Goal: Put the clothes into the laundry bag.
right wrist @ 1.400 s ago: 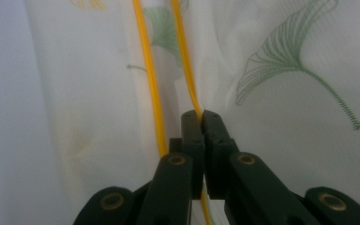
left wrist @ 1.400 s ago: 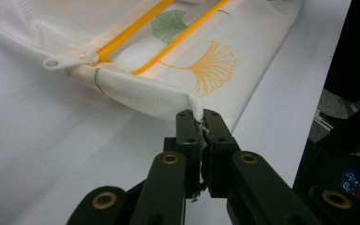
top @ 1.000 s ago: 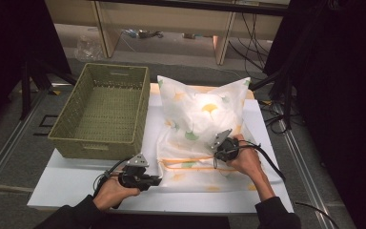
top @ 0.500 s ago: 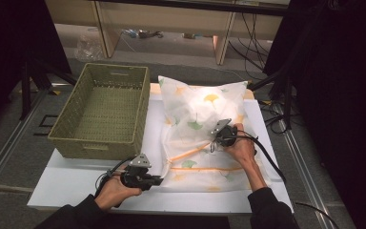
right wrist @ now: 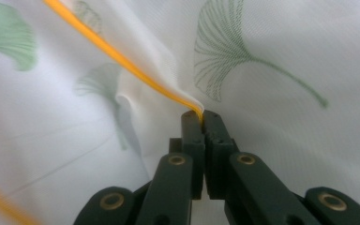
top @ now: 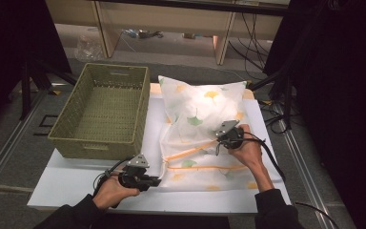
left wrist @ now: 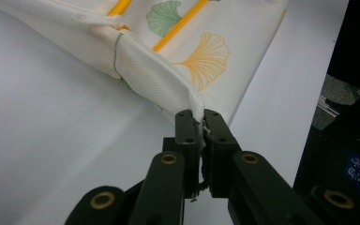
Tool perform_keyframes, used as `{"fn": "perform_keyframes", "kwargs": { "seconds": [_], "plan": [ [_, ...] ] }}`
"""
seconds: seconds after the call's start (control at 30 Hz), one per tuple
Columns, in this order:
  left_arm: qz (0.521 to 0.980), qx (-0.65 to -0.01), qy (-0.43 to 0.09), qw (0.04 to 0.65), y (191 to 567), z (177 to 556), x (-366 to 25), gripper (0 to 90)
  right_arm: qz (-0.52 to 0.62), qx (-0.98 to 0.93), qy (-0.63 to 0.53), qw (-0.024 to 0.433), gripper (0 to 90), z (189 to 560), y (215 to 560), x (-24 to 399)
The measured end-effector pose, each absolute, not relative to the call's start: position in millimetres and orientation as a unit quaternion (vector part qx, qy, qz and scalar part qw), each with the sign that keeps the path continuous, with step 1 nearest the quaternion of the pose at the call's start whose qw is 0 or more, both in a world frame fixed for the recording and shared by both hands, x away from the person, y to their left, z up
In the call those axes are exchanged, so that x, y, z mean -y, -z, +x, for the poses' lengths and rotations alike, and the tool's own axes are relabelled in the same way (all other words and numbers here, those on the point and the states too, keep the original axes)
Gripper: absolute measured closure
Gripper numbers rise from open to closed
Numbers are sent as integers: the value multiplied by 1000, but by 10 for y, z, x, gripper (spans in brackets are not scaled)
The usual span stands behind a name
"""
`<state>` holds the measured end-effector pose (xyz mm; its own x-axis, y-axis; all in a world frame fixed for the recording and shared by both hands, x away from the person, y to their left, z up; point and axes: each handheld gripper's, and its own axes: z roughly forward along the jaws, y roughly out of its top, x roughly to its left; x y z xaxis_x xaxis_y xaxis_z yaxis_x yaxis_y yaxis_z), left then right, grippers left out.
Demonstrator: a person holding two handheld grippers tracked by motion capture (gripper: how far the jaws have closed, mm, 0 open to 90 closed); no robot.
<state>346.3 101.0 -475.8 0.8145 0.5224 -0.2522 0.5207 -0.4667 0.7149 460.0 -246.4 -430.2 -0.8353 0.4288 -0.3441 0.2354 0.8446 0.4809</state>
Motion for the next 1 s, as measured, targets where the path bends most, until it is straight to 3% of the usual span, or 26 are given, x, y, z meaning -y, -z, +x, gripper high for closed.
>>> {"fn": "perform_keyframes", "kwargs": {
  "seconds": [0.47, 1.0],
  "plan": [
    [863, -300, -8, 406, 4773, 3369, -1079, 857, 141, -946, -232, 175, 900, 4091, 4221, 2440],
    [875, -284, -27, 391, 4811, 3300, -1066, 856, 113, -960, -199, 160, 899, 4016, 4493, 2321]
  ]
}}
